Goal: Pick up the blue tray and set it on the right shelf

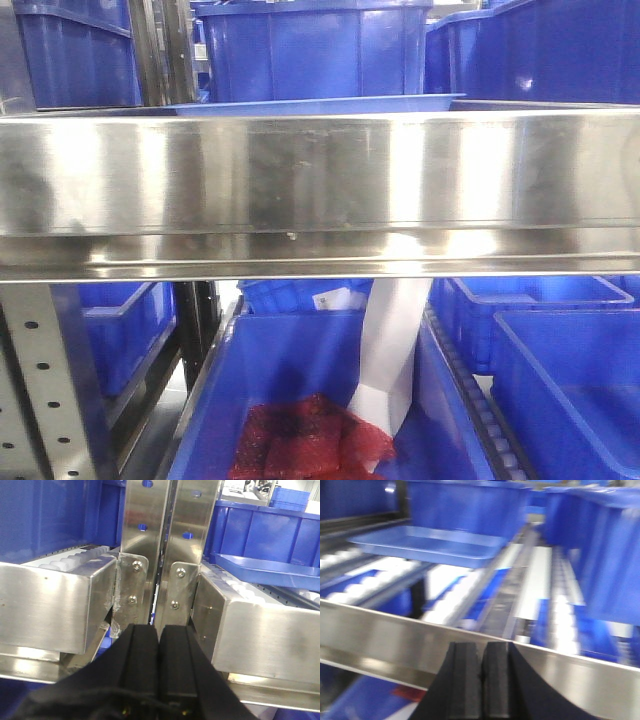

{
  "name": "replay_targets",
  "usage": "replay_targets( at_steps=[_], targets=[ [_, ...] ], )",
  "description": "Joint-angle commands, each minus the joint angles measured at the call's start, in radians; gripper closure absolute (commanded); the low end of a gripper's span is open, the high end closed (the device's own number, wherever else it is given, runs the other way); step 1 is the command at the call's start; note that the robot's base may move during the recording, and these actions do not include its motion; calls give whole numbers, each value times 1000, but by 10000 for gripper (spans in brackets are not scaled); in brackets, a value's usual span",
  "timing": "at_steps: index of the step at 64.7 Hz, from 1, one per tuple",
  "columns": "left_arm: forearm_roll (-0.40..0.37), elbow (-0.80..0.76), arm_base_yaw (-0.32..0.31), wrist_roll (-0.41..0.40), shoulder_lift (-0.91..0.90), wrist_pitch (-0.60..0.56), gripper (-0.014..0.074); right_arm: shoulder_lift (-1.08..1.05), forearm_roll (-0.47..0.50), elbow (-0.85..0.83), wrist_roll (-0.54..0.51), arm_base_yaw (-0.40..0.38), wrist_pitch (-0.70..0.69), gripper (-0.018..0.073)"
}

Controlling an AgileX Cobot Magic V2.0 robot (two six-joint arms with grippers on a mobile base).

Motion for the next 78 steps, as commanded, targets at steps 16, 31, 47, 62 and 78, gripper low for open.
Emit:
replay_targets(
  at_steps=[16,31,47,62,78],
  targets=[
    [-8,30,-8,4,10,-94,645,-125,246,120,-301,-328,-228,505],
    [-8,30,-8,4,10,-94,645,-244,249,376,-288,-349,-407,505],
    [-8,30,-8,4,10,-94,645,-245,254,419,-233,-349,-451,505],
    [-8,30,-8,4,10,-94,645,-245,254,419,-215,-349,-450,505],
    [-8,30,-8,4,10,-94,645,-245,254,419,-215,-349,-446,505]
  ],
)
